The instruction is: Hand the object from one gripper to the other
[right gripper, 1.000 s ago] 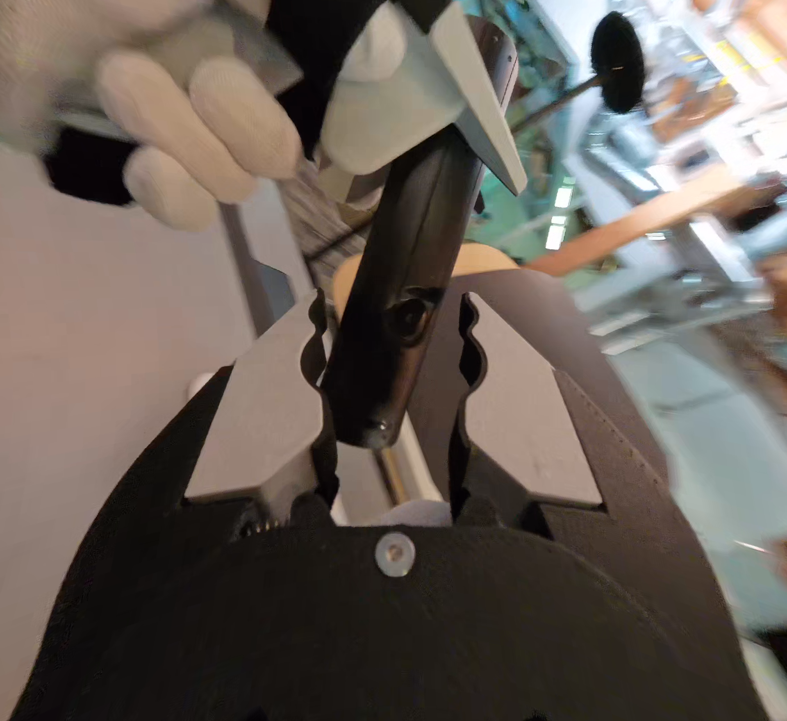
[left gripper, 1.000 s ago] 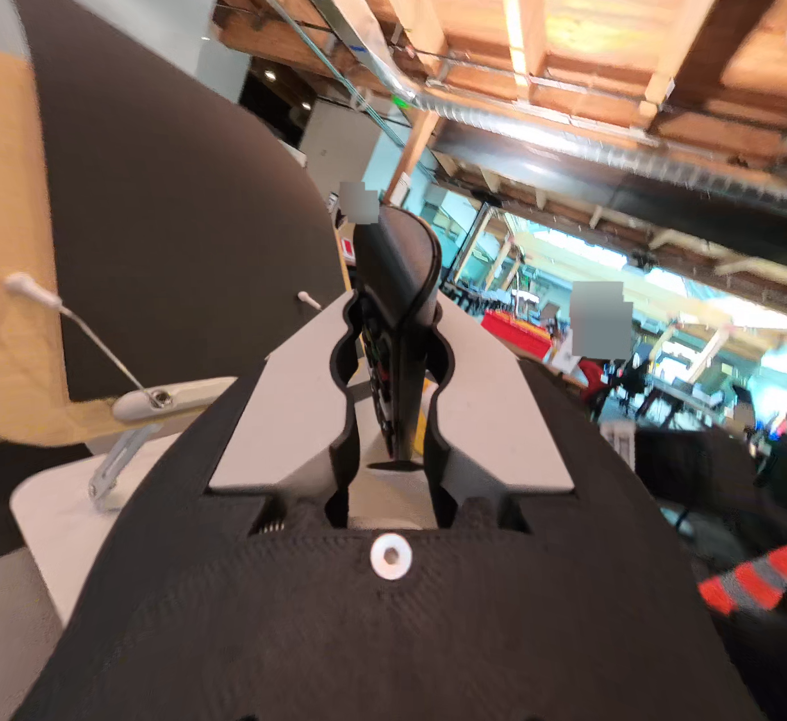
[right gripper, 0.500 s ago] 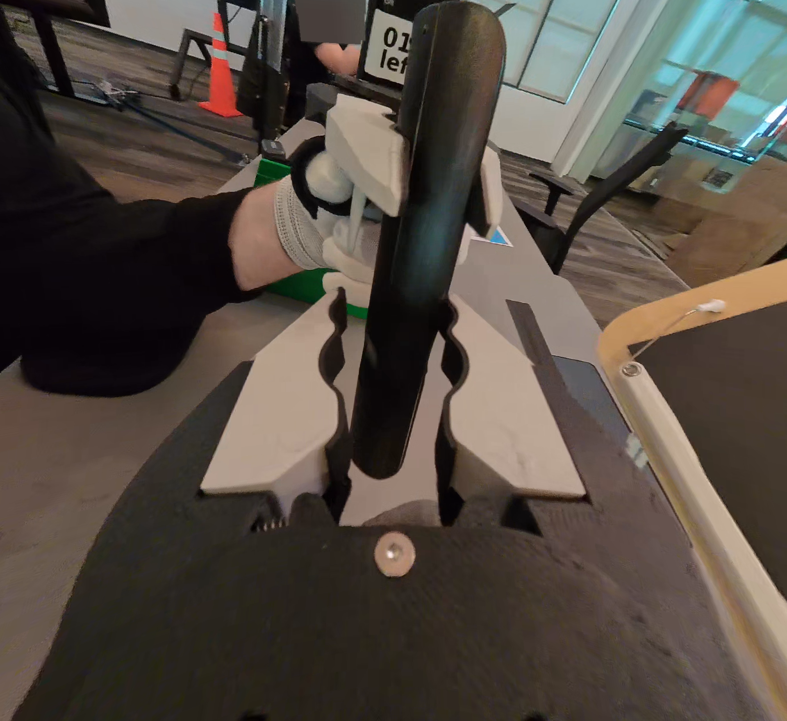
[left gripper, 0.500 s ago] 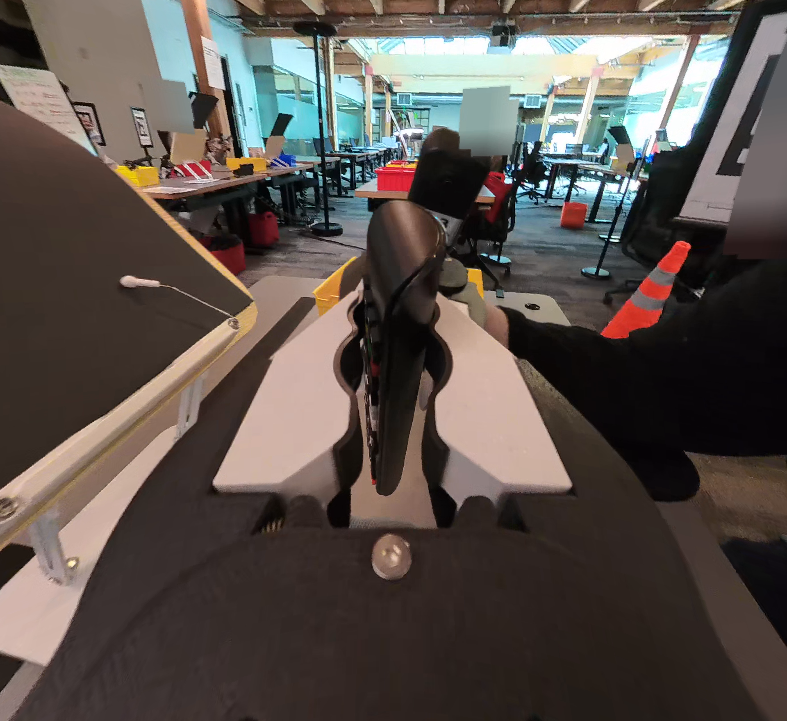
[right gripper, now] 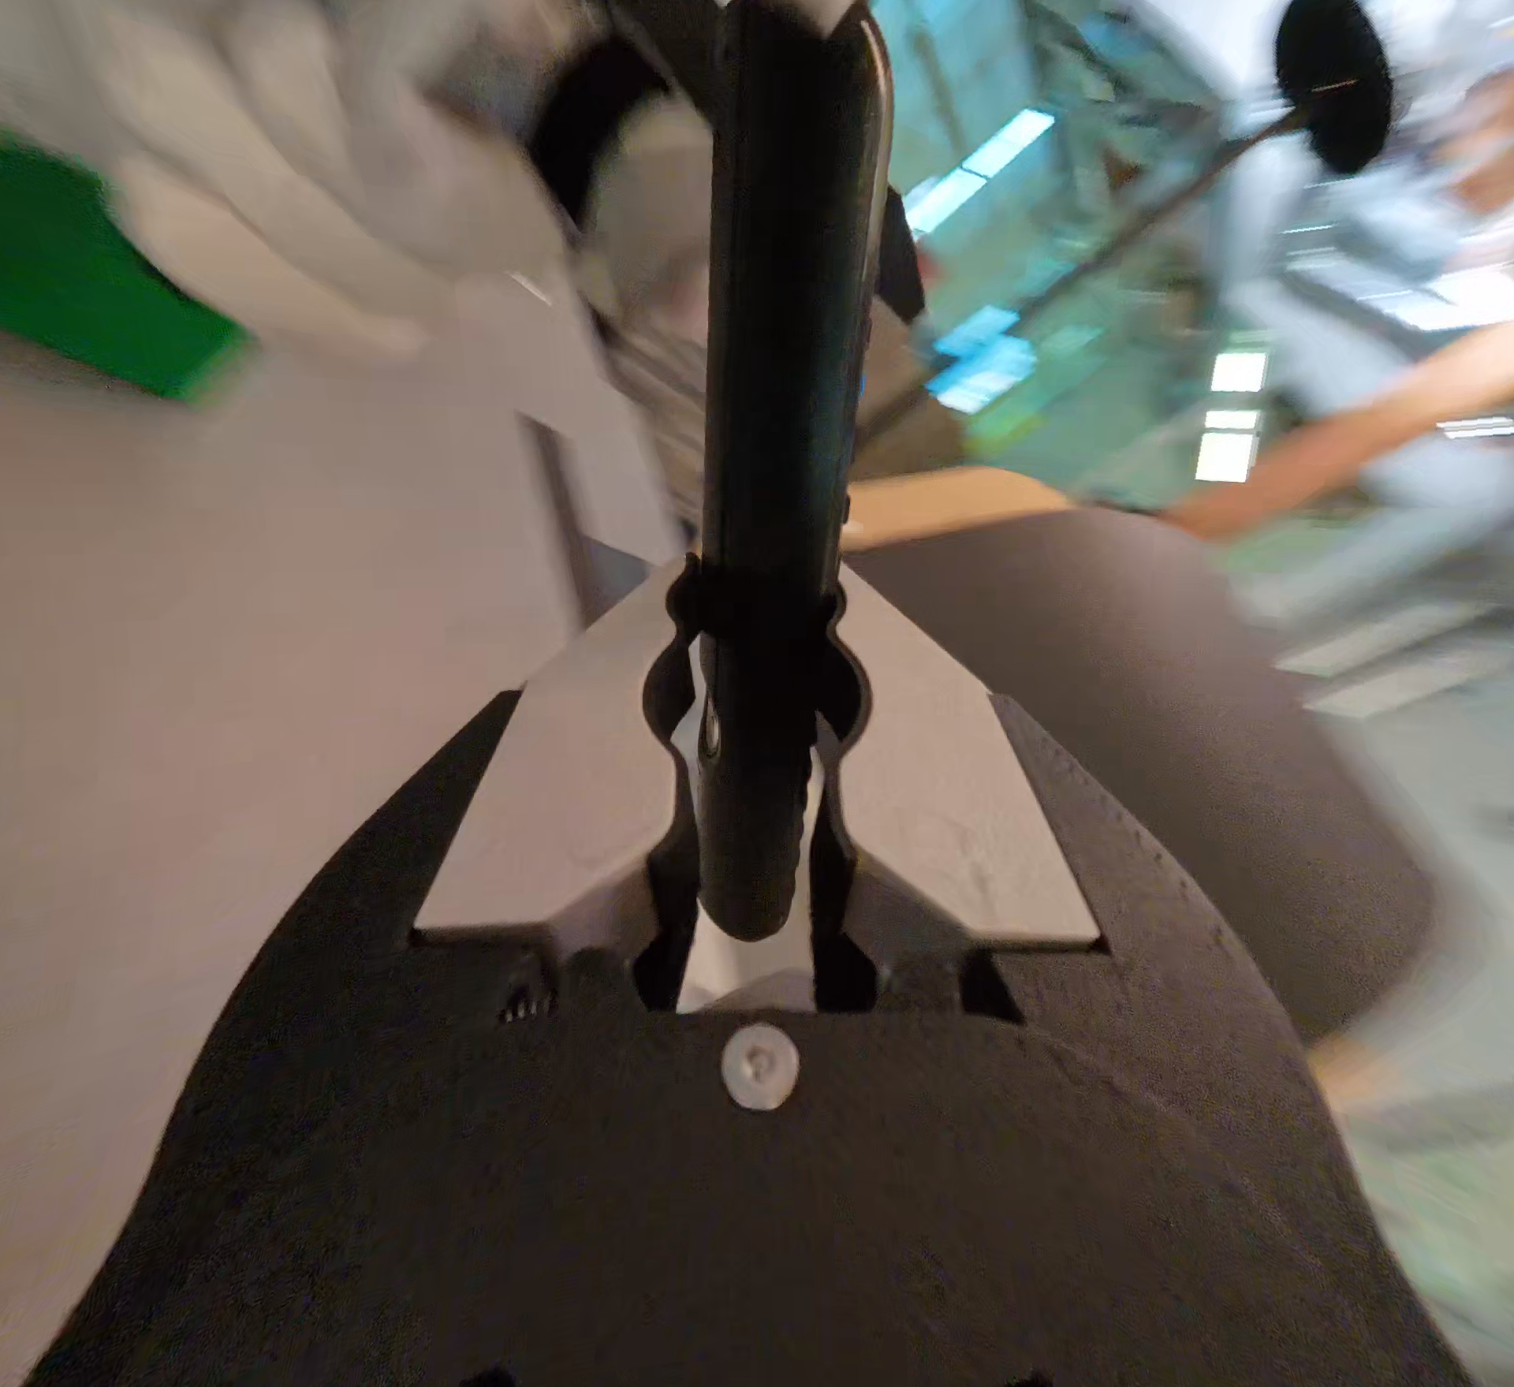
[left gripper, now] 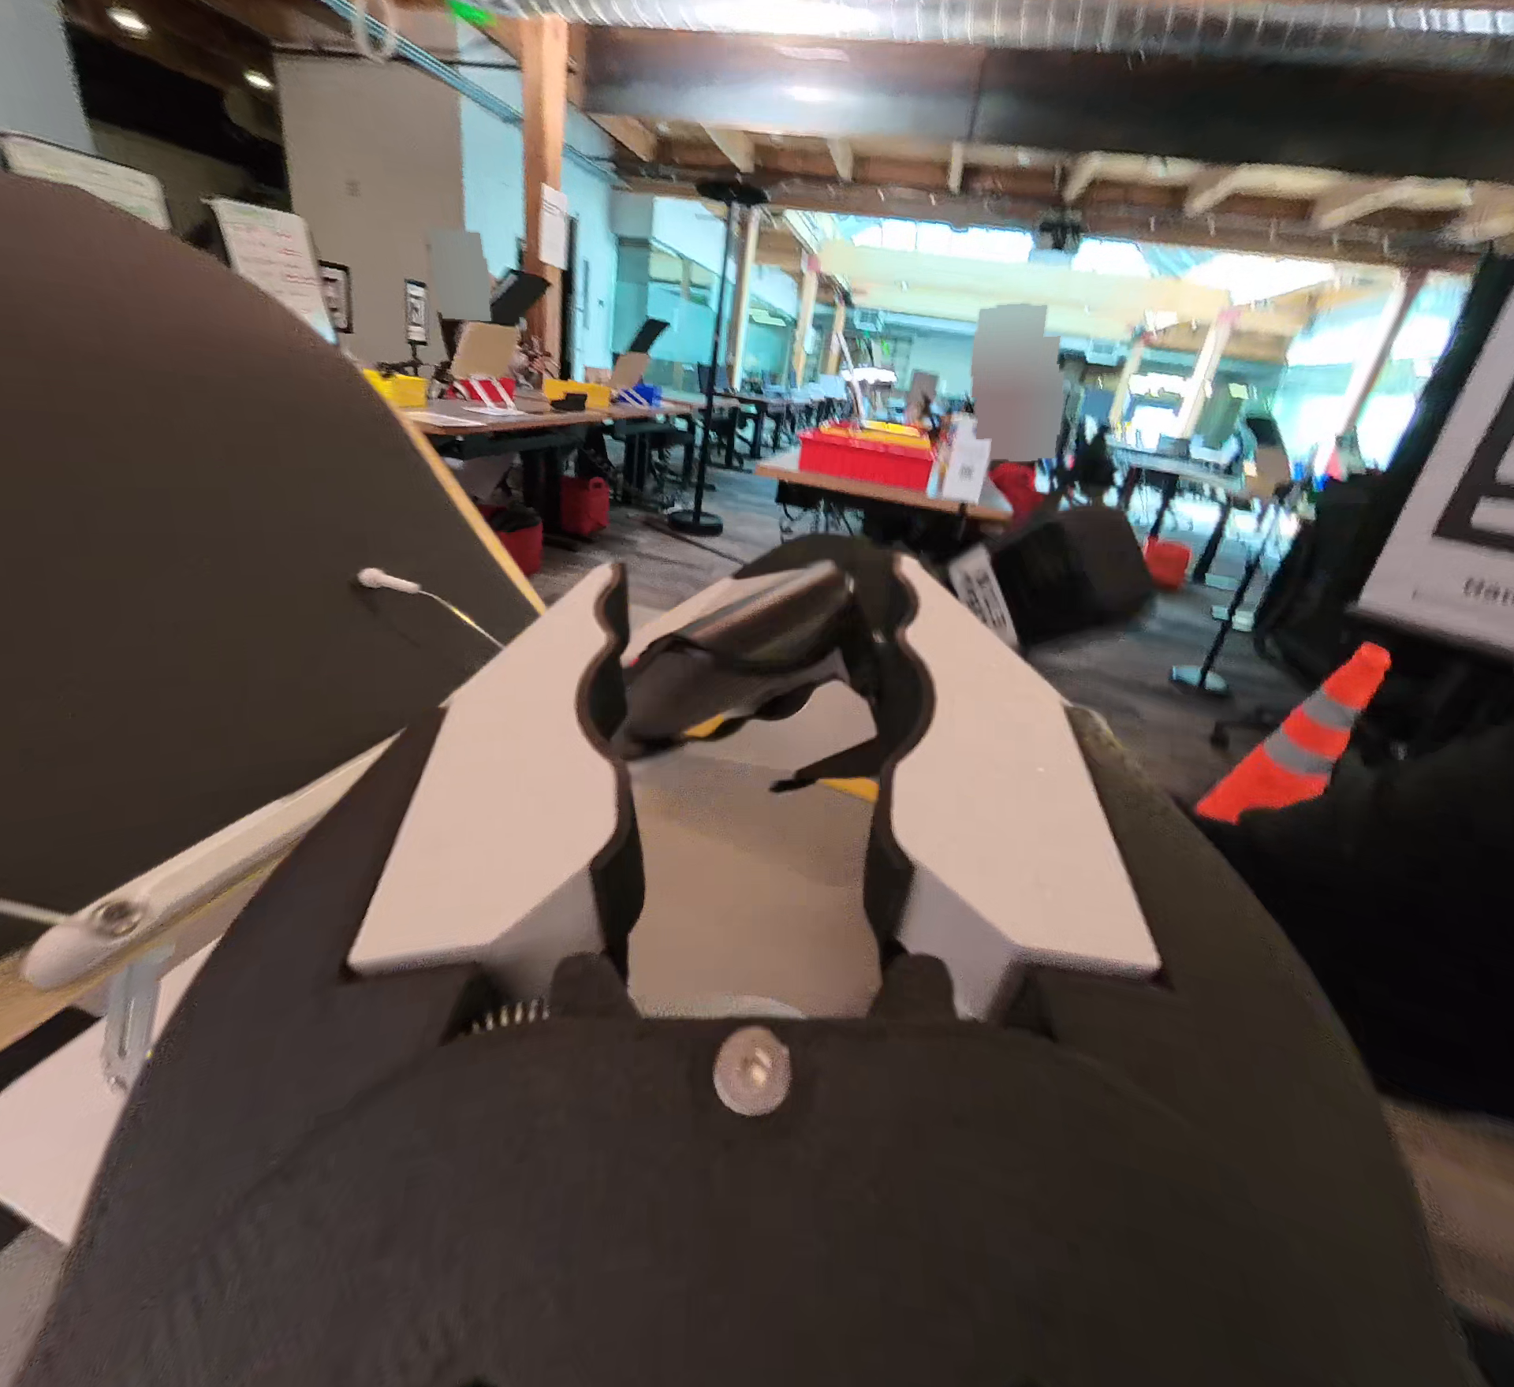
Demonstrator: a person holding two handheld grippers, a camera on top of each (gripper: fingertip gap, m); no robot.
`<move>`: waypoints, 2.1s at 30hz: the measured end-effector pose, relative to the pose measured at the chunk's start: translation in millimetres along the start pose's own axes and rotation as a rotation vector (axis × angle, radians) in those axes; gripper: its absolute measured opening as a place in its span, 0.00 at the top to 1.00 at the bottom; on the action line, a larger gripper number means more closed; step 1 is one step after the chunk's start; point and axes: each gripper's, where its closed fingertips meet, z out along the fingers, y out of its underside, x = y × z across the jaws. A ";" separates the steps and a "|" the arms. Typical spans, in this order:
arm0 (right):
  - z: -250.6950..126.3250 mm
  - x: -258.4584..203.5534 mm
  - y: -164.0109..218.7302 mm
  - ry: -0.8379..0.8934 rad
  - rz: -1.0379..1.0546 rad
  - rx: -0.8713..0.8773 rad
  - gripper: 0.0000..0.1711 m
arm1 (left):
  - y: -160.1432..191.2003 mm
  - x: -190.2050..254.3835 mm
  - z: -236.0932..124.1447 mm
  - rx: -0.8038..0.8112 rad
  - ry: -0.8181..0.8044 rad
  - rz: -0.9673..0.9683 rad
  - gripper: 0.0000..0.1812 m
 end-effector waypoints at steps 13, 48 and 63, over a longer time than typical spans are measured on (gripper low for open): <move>-15.2 47.5 14.1 0.438 -0.714 -0.167 0.87 | 40.6 -21.7 5.6 -0.075 0.138 -0.500 0.66; -36.4 66.5 39.2 0.140 0.324 0.171 0.55 | 40.2 -65.3 -7.5 -0.052 -0.181 -0.164 0.89; -66.3 -8.1 7.1 -0.648 0.842 0.439 0.80 | 69.3 0.5 -1.6 -0.252 0.114 0.149 0.89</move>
